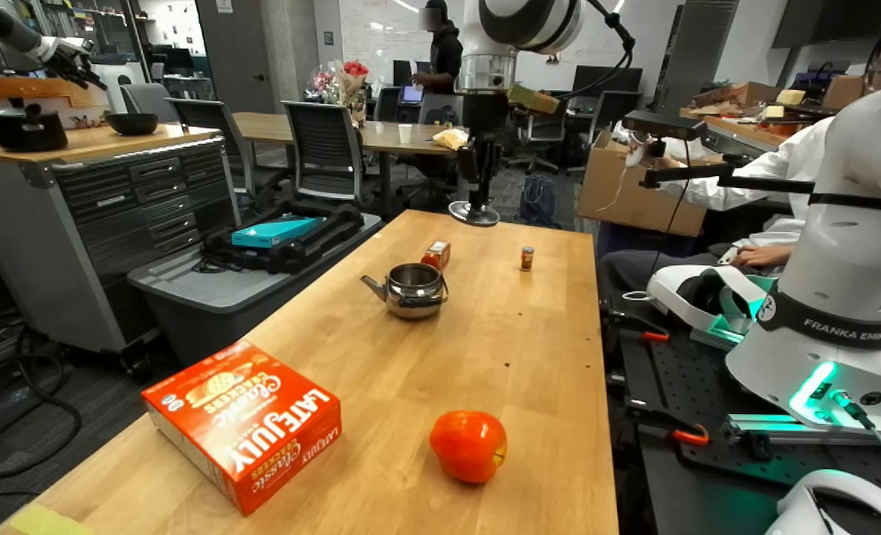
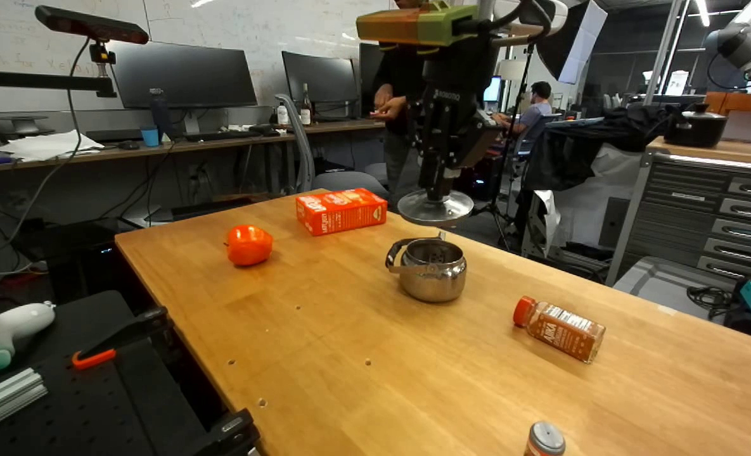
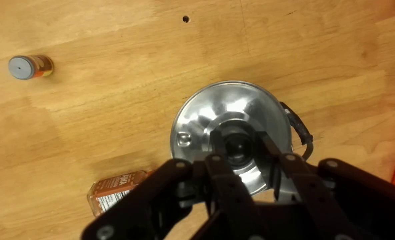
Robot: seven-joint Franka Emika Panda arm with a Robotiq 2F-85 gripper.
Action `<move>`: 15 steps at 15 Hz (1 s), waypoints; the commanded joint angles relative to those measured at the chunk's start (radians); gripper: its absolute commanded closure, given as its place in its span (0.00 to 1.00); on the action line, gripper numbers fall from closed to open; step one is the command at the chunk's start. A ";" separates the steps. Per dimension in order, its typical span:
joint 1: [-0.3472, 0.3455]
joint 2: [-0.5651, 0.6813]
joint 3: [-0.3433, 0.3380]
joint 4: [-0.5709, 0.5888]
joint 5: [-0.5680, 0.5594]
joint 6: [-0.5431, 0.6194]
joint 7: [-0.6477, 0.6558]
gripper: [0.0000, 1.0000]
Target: Get the lid from the table from the table and place it on the kettle
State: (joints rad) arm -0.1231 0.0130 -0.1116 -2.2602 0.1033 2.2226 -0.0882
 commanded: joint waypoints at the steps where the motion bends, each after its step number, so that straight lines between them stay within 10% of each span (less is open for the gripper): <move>1: 0.015 0.042 0.012 0.074 0.022 -0.022 0.044 0.93; 15: 0.043 0.243 0.056 0.291 0.030 -0.045 0.123 0.93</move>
State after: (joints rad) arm -0.0827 0.2055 -0.0629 -2.0446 0.1061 2.2151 0.0234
